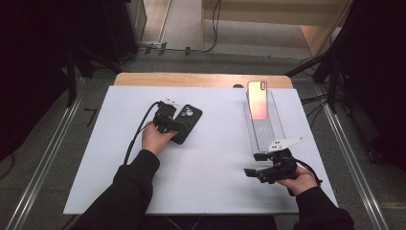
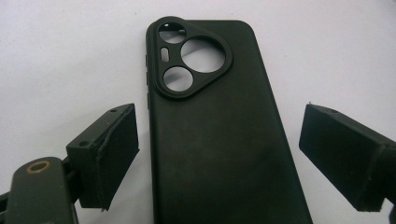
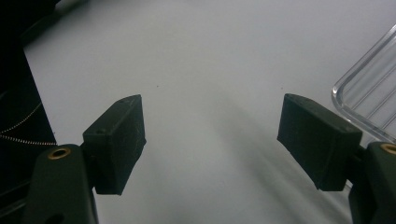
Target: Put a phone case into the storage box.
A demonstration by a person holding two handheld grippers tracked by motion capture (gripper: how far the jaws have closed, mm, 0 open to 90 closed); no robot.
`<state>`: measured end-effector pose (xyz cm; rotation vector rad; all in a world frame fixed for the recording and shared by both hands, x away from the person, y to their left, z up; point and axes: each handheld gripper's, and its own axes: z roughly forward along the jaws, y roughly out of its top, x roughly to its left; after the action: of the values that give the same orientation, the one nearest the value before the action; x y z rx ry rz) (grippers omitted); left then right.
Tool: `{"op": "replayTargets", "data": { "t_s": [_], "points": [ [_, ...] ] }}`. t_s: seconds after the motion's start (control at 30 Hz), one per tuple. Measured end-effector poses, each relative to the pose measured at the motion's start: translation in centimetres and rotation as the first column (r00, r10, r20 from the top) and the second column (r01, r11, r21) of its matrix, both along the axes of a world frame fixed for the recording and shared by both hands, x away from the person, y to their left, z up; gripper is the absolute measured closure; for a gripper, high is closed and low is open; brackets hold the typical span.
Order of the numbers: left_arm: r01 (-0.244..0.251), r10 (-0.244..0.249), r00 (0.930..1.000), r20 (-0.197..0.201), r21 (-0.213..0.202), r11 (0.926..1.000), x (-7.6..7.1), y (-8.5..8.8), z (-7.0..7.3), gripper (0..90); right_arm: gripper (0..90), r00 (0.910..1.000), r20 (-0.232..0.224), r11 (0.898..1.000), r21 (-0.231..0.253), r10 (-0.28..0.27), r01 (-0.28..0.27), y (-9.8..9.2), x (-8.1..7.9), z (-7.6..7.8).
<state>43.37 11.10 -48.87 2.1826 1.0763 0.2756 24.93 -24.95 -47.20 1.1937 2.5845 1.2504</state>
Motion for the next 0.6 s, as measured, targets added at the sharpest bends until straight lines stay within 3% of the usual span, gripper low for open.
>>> {"op": "replayTargets", "data": {
  "t_s": [0.4,0.6],
  "points": [
    [0.003,-0.003,0.9999,-0.010,0.033,0.9994,-0.1,-0.6,-1.1,12.1,21.2,1.0000,-0.002,1.000,-0.005,-0.002,0.002,0.0,0.0,0.0],
    [0.001,-0.002,0.9999,0.012,0.062,0.9981,-0.4,-0.9,-1.3,11.6,21.2,1.0000,-0.003,1.000,-0.007,0.000,0.000,0.1,0.0,0.0]
  ]
}}
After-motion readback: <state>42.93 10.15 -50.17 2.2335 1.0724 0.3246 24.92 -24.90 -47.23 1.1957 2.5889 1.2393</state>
